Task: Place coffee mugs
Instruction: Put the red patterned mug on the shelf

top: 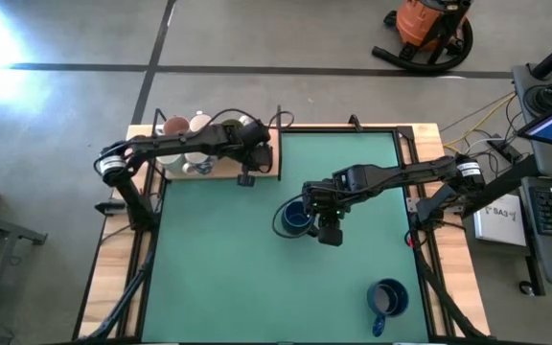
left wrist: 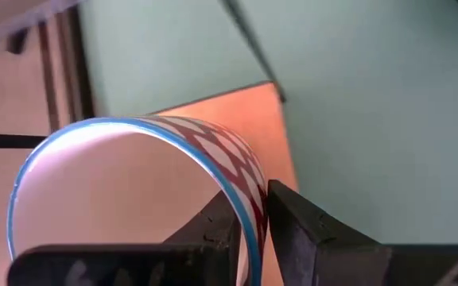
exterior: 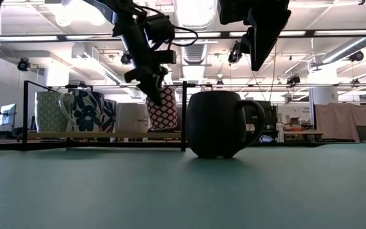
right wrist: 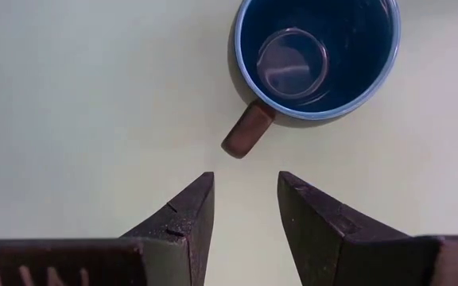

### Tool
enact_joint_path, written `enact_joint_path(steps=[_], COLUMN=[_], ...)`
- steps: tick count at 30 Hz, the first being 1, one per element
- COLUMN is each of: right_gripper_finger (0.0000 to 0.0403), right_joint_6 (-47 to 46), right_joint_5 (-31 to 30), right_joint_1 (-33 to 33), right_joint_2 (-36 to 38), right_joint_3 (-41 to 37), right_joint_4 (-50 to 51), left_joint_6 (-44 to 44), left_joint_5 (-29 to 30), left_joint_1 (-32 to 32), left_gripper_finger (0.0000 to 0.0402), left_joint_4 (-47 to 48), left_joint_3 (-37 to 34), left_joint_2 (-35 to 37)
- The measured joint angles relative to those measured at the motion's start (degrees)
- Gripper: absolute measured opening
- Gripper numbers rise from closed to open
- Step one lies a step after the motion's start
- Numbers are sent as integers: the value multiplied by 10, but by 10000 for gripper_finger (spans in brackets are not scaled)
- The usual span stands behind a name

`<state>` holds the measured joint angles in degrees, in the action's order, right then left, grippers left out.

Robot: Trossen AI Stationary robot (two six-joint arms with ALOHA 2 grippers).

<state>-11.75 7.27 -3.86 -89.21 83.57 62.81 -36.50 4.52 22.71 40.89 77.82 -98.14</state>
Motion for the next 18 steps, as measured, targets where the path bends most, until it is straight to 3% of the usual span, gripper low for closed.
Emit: enact_joint_path(steps=[5, 18], right_gripper_finger=[128, 128], right_joint_6=[0, 2], right_joint_5=[0, 0], right_joint_1=[0, 0], right_joint_2=[0, 0], right_joint_3=[0, 0], right_joint_4=[1, 2], left_joint_6=[14, 10], left_joint_5=[5, 11], left_joint_1=[5, 6], left_gripper_finger=[54, 131], left_joint_4=[0, 11], left_joint_3=[7, 35], left_joint_2=[-6, -17])
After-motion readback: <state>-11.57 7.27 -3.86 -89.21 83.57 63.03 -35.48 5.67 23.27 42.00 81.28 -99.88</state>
